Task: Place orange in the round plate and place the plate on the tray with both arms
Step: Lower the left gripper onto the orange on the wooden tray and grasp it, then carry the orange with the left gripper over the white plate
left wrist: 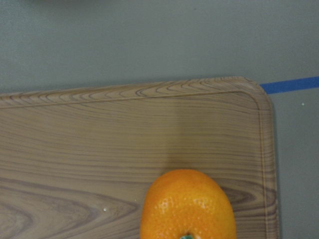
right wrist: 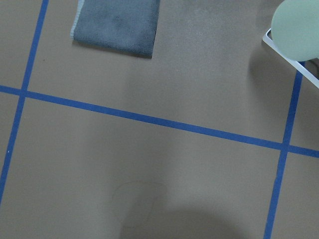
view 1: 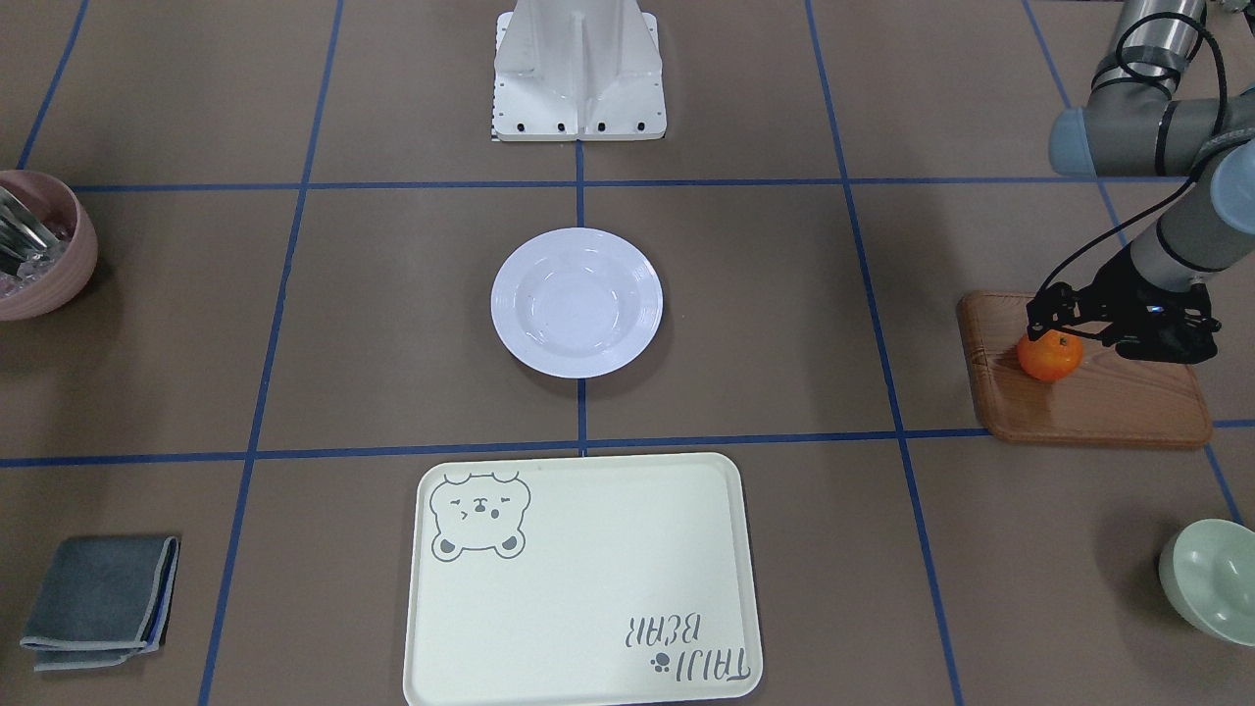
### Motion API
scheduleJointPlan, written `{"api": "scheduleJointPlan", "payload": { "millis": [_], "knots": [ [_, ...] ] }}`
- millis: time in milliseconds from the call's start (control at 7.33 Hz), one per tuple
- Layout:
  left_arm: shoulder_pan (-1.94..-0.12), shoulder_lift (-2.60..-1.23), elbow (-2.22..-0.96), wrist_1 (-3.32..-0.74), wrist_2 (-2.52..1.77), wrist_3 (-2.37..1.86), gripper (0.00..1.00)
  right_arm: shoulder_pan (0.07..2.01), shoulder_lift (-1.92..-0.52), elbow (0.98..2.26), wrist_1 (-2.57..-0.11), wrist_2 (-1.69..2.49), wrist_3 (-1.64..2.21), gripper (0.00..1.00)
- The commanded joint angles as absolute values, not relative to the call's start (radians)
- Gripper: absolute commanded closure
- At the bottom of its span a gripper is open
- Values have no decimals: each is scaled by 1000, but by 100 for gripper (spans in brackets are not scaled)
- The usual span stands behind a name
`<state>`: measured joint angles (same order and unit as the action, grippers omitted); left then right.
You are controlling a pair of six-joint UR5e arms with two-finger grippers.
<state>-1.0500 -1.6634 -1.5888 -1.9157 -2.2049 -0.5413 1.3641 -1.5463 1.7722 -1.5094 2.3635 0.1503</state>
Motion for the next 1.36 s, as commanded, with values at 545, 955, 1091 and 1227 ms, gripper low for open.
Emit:
{"api": "scheduleJointPlan", "payload": {
  "millis": [545, 955, 1091, 1227],
  "knots": [
    [-1026, -1687, -1496, -2014, -2204, -549, 46, 1353, -1545, 1773, -1508, 2361, 152, 0],
    [-1026, -1718, -1569, -1996, -2233, -631, 100, 1353, -1543, 1776, -1508, 2361, 152, 0],
    [-1023, -1782, -1574, -1999, -2288, -796, 100, 1351, -1543, 1776, -1509, 2361, 153, 0],
    [-958, -1828, -1595, -1999, -2280, -912, 100, 1351, -1543, 1776, -1509, 2361, 153, 0]
  ]
}}
